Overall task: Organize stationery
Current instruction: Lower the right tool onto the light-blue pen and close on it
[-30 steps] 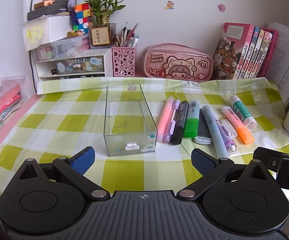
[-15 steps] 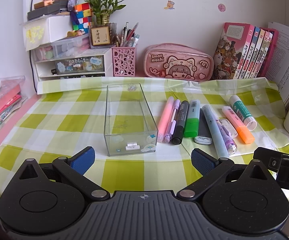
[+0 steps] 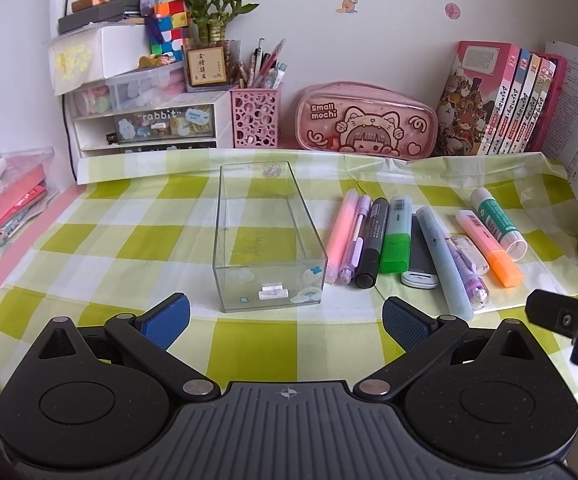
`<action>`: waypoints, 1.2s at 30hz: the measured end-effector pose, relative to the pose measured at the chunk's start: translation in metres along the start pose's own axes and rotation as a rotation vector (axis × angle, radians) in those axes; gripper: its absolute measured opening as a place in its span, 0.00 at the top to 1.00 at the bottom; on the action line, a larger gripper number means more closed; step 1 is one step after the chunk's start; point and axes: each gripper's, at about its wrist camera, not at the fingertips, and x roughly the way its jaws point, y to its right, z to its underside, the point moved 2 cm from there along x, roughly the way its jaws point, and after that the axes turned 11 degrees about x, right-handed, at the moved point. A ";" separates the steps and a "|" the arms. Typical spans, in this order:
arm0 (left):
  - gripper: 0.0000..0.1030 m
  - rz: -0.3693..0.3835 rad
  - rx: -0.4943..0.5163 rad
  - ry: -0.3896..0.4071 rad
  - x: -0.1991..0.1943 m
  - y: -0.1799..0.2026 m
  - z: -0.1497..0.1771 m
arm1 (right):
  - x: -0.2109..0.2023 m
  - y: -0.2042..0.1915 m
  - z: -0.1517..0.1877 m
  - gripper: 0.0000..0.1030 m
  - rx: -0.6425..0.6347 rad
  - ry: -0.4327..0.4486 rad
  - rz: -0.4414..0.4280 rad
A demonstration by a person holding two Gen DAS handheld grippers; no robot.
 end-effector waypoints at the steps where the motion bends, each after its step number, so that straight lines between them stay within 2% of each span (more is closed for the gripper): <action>1: 0.05 -0.001 -0.006 -0.004 0.005 0.000 0.001 | 0.001 0.003 -0.001 0.00 -0.001 0.023 0.001; 6: 0.05 -0.005 -0.041 0.041 0.022 0.002 0.005 | 0.010 0.024 -0.010 0.00 0.001 0.095 0.026; 11: 0.05 -0.029 -0.071 0.074 0.040 -0.001 0.002 | 0.026 0.039 -0.027 0.00 0.032 0.093 -0.054; 15: 0.07 -0.032 -0.093 0.110 0.048 -0.005 -0.002 | 0.038 0.044 -0.031 0.00 0.073 0.049 -0.115; 18: 0.09 -0.012 -0.099 0.129 0.052 -0.005 -0.004 | 0.045 0.039 -0.030 0.00 0.080 0.023 -0.165; 22: 0.15 -0.035 -0.100 0.146 0.057 -0.007 -0.005 | 0.053 0.023 -0.028 0.00 0.053 0.003 -0.262; 24: 0.24 -0.041 -0.105 0.141 0.060 -0.010 -0.005 | 0.055 0.012 -0.028 0.00 0.021 -0.004 -0.310; 27: 0.25 -0.025 -0.100 0.136 0.061 -0.013 -0.004 | 0.060 -0.003 -0.027 0.00 -0.017 -0.046 -0.361; 30: 0.26 -0.008 -0.062 0.142 0.057 -0.014 -0.001 | 0.069 -0.012 -0.028 0.18 -0.013 -0.091 -0.384; 32: 0.27 0.008 -0.033 0.152 0.053 -0.015 0.002 | 0.074 -0.014 -0.029 0.39 0.004 -0.106 -0.389; 34: 0.28 0.016 -0.014 0.161 0.049 -0.016 0.005 | 0.081 -0.015 -0.030 0.49 0.025 -0.127 -0.411; 36: 0.29 0.027 -0.009 0.167 0.046 -0.017 0.008 | 0.086 -0.017 -0.030 0.55 0.037 -0.142 -0.416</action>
